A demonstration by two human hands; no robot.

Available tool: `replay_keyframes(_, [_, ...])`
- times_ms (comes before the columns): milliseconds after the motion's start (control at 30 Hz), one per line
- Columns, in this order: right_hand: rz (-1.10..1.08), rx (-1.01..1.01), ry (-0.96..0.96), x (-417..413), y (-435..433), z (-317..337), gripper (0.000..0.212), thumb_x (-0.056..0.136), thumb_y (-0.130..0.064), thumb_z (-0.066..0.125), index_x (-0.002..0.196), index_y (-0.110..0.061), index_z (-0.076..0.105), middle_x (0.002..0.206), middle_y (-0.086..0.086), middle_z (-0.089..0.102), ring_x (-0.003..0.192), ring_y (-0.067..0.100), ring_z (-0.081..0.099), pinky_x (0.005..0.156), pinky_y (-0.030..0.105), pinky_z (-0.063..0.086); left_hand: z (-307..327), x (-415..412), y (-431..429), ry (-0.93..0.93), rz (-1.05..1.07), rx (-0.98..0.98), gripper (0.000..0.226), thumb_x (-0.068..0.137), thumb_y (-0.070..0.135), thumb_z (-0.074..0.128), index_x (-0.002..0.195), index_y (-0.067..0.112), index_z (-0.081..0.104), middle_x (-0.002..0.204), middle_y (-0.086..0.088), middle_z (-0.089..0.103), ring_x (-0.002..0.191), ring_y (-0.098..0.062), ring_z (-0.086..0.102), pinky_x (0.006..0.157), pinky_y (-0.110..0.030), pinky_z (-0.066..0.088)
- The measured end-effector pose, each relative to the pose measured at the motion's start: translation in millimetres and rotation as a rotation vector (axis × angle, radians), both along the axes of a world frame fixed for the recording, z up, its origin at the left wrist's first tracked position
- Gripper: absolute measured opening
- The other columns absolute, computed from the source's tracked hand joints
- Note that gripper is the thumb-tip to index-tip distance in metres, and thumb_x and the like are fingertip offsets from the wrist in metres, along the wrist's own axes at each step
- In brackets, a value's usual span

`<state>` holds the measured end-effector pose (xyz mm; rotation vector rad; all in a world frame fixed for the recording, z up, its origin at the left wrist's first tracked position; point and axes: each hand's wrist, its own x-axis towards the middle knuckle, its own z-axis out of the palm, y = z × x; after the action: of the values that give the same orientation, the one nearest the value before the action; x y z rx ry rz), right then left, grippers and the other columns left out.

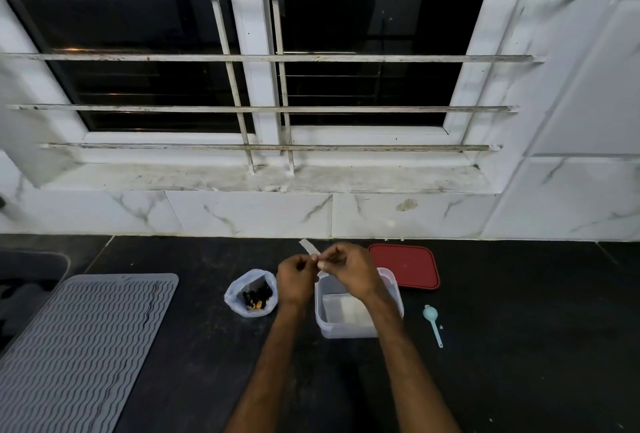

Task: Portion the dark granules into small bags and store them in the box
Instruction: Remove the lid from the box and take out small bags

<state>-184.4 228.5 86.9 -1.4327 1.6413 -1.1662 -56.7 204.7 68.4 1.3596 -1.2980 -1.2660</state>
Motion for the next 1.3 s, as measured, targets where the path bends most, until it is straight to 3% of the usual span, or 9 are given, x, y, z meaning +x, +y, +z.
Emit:
replay_keyframes(133, [-0.117,0.026,0.029,19,3,-3,0.013,0.088,-0.021,0.072,0.100,-0.018,0.069,0.096,-0.004,0.071,0.087,0.005,0.066,0.075,0.013,0.053,-2,9,2,-0.049,-0.012,-0.039,0.016,0.091,0.013,0.061,0.078,0.005,0.068,0.069,-0.008,0.068,0.063,-0.018,0.061,0.058,-0.032,0.049])
replay_keyframes(267, [-0.120,0.058,0.063,28,14,-22,0.008,0.091,-0.024,0.068,0.097,-0.020,0.071,0.094,-0.006,0.072,0.087,0.008,0.067,0.083,0.029,0.059,-15,23,11,-0.219,-0.080,-0.101,0.009,0.090,0.021,0.064,0.083,0.015,0.067,0.076,0.001,0.071,0.074,-0.016,0.068,0.071,-0.042,0.056])
replay_keyframes(500, [-0.156,0.092,0.114,22,18,-16,0.009,0.089,-0.029,0.070,0.082,-0.027,0.066,0.077,-0.007,0.073,0.068,0.008,0.070,0.070,0.034,0.061,-8,32,1,-0.455,-0.291,-0.250,0.020,0.086,0.022,0.072,0.071,0.034,0.065,0.074,0.013,0.071,0.074,0.000,0.068,0.073,-0.034,0.058])
replay_keyframes(633, [-0.111,0.075,0.077,20,19,-12,0.007,0.092,-0.019,0.067,0.087,-0.023,0.066,0.082,-0.003,0.072,0.070,0.012,0.070,0.068,0.031,0.061,-9,35,1,-0.284,-0.325,-0.214,0.018,0.084,0.014,0.074,0.073,0.028,0.071,0.077,0.007,0.075,0.077,-0.009,0.071,0.077,-0.039,0.058])
replay_keyframes(767, [-0.064,0.104,0.051,19,20,-17,0.025,0.091,-0.011,0.066,0.075,-0.030,0.063,0.077,-0.004,0.069,0.070,0.011,0.065,0.064,0.027,0.054,-14,36,8,-0.079,-0.347,-0.202,0.015,0.083,-0.002,0.071,0.077,0.012,0.072,0.077,-0.002,0.074,0.077,-0.015,0.069,0.078,-0.037,0.055])
replay_keyframes(900, [-0.066,0.172,-0.055,19,21,-15,0.019,0.096,-0.012,0.058,0.082,-0.024,0.063,0.080,-0.001,0.068,0.071,0.010,0.062,0.062,0.023,0.055,-13,37,9,-0.029,-0.381,-0.194,0.014,0.088,0.000,0.067,0.081,0.012,0.069,0.076,0.001,0.071,0.075,-0.013,0.066,0.072,-0.028,0.054])
replay_keyframes(1000, [-0.061,0.231,-0.098,21,22,-13,0.014,0.099,-0.015,0.053,0.089,-0.020,0.061,0.087,0.001,0.068,0.076,0.011,0.064,0.067,0.028,0.057,-12,37,10,-0.033,-0.378,-0.176,0.010,0.092,0.006,0.064,0.084,0.010,0.067,0.078,-0.007,0.069,0.076,-0.020,0.064,0.072,-0.033,0.053])
replay_keyframes(1100, [-0.111,0.249,0.103,16,25,-12,0.010,0.097,-0.014,0.053,0.092,-0.021,0.057,0.091,-0.003,0.065,0.085,0.013,0.064,0.077,0.033,0.056,-16,40,8,-0.111,-0.269,-0.158,0.010,0.093,0.011,0.063,0.084,0.007,0.063,0.077,-0.010,0.067,0.075,-0.018,0.063,0.070,-0.035,0.051])
replay_keyframes(1300, [-0.154,0.194,0.511,15,29,0,0.006,0.094,-0.018,0.058,0.099,-0.016,0.054,0.103,-0.001,0.060,0.089,0.015,0.058,0.072,0.025,0.044,-8,31,9,-0.428,-0.028,-0.232,0.012,0.092,0.028,0.059,0.081,0.023,0.059,0.074,0.008,0.064,0.071,-0.011,0.063,0.065,-0.033,0.052])
